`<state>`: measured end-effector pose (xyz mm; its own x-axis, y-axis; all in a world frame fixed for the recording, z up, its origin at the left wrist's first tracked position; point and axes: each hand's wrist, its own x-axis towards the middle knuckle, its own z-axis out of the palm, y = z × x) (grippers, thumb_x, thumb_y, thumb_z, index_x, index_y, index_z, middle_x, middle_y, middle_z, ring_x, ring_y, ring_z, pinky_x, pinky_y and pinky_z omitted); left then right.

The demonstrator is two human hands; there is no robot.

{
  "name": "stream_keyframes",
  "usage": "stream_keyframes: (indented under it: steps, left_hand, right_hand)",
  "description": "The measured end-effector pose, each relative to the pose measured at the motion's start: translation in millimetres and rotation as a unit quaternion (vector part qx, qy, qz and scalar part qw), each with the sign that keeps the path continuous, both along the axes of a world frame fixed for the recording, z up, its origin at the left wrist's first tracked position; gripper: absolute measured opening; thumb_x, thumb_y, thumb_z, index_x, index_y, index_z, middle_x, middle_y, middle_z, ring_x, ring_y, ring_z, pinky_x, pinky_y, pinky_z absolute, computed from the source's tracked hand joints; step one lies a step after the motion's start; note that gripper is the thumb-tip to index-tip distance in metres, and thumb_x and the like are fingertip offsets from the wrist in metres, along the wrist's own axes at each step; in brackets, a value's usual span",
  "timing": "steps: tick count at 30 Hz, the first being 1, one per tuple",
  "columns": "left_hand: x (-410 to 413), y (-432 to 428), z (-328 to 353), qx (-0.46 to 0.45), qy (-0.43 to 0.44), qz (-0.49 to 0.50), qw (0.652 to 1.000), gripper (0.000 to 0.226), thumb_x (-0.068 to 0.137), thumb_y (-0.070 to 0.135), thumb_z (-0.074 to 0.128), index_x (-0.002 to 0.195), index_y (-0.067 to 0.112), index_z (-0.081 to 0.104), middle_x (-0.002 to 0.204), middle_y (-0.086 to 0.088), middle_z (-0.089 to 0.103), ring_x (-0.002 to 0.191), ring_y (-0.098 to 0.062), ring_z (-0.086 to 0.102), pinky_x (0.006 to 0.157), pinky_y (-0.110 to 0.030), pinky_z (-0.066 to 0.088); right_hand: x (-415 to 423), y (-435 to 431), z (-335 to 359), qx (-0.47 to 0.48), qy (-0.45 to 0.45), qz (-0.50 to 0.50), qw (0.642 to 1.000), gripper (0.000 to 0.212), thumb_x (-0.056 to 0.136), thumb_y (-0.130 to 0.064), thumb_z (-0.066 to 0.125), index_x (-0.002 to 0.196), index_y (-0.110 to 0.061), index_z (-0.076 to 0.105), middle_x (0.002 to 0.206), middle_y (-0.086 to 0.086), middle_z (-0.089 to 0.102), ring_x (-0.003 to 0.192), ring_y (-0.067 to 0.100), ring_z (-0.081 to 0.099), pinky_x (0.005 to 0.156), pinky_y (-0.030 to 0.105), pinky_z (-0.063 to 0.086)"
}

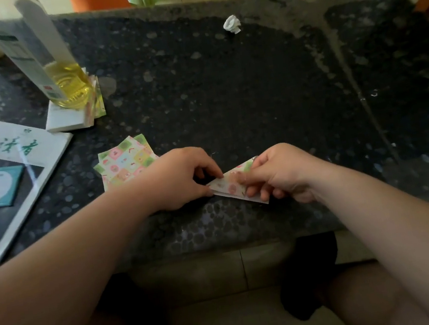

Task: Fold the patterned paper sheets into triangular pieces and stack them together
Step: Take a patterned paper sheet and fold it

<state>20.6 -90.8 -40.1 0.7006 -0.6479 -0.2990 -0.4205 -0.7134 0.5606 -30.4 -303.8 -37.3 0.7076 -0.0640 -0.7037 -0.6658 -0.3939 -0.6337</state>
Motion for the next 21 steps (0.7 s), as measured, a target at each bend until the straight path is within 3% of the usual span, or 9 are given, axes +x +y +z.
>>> stream_keyframes:
  steps: [6,13,21]
  left_hand:
    - [-7.4,-6.8,-10.6,0.000,-0.030,-0.009,1.000,0.026,0.086,0.037,0.080,0.112,0.036,0.076,0.114,0.021,0.051,0.103,-0.003,0.054,0.094,-0.026,0.047]
    - [-10.8,-7.9,-15.3,-0.003,-0.057,-0.008,0.998,0.027,0.090,0.039,0.075,0.116,0.032,0.076,0.109,0.021,0.050,0.101,0.000,0.049,0.092,-0.022,0.043]
    - [-12.1,-8.8,-15.6,0.004,-0.074,-0.013,0.997,0.018,0.089,0.037,0.077,0.106,0.032,0.076,0.110,0.018,0.052,0.108,-0.005,0.051,0.094,-0.026,0.045]
  right_hand:
    - [-1.7,2.4,-4.2,-0.005,-0.013,0.004,1.000,0.031,0.086,-0.033,0.083,0.084,-0.003,0.076,0.063,0.007,0.072,0.038,0.007,0.047,0.038,0.020,0.026]
    - [-1.8,2.7,-3.1,-0.007,-0.012,0.004,1.000,0.033,0.086,-0.033,0.082,0.087,-0.001,0.075,0.067,0.008,0.073,0.040,0.008,0.050,0.039,0.020,0.029]
    - [-2.6,1.0,-6.0,0.012,-0.019,-0.016,1.000,0.022,0.092,-0.020,0.077,0.075,-0.009,0.069,0.062,0.006,0.071,0.039,0.008,0.052,0.035,0.016,0.031]
